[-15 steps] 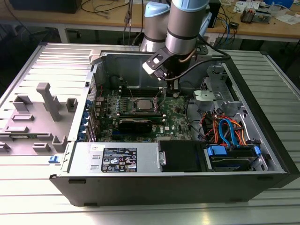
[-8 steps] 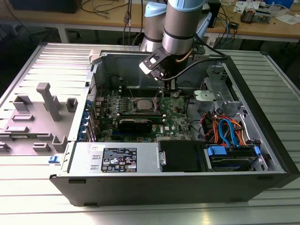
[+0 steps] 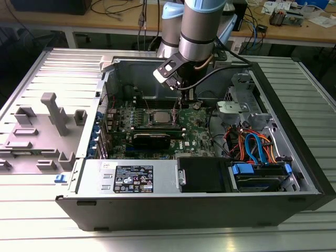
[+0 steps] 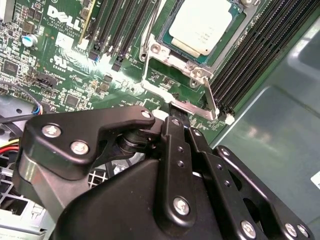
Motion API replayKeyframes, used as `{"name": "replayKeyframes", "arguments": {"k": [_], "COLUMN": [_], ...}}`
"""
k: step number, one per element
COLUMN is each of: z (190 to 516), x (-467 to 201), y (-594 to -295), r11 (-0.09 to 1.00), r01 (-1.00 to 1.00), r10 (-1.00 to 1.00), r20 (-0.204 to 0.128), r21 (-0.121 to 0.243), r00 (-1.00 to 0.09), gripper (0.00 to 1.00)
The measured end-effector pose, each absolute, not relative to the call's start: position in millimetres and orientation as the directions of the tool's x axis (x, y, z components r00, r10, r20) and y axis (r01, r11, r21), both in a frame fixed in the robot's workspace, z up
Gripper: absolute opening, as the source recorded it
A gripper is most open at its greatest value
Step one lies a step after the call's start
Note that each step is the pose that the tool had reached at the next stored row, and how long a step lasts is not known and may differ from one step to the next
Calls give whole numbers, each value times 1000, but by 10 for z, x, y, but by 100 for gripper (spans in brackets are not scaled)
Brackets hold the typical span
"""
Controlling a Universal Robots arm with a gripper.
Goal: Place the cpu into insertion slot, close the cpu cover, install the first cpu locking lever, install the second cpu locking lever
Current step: 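Close the cpu cover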
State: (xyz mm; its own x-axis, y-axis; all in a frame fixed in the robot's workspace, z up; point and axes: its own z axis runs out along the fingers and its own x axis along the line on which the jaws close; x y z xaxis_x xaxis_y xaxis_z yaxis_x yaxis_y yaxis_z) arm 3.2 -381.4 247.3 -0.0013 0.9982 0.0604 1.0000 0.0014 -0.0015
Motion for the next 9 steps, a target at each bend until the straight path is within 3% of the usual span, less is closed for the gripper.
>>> {"name": "replayKeyframes", "arguments": {"k": [9], "z": [2465], "x": [-87], "y": [-3814], "r11": [2], "r01": [1000], "r10": [998], "r20": [60], "r21": [-1], "r00": [-2], "gripper": [11]}}
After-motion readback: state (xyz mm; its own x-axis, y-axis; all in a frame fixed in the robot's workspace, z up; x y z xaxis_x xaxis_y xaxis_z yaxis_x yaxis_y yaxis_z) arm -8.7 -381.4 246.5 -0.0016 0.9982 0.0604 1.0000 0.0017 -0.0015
